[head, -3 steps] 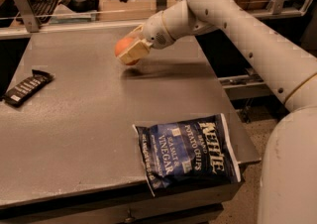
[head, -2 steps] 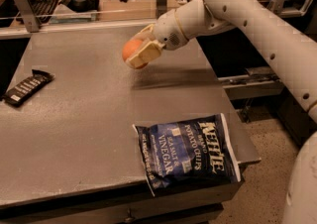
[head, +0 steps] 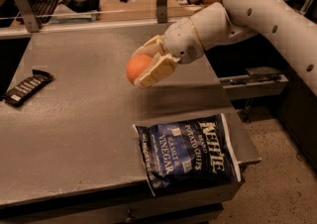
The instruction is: Move orange near blue chip bag
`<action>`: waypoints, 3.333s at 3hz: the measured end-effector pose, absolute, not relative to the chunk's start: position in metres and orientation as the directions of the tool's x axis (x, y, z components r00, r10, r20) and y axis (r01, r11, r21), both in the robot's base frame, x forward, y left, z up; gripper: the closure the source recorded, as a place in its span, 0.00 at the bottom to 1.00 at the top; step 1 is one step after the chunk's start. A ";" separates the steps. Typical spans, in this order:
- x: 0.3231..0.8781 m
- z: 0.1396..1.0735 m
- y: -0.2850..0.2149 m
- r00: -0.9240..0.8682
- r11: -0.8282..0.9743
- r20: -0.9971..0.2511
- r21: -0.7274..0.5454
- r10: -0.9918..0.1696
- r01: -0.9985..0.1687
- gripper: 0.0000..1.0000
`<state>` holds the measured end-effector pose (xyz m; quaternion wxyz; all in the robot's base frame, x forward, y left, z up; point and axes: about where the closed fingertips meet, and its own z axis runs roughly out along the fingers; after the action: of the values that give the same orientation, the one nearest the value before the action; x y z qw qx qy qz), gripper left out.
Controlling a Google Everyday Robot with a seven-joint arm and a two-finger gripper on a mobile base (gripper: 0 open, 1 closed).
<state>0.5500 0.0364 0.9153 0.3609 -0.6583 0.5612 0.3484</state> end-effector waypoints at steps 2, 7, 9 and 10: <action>0.513 0.895 0.034 0.153 -0.186 -0.868 -0.071 -0.472 -0.980 0.84; 0.482 0.864 0.028 0.179 -0.257 -0.868 -0.062 -0.462 -0.964 0.00; 0.505 0.870 -0.028 0.164 -0.171 -0.847 -0.088 -0.505 -0.981 0.00; 0.525 0.885 -0.084 0.145 -0.083 -0.832 -0.118 -0.536 -0.989 0.00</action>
Offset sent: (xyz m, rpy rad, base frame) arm -0.0490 -0.0046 -0.0315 0.0118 0.0160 0.1032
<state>0.5246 -0.0842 0.8853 0.3603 -0.6652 0.5733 0.3148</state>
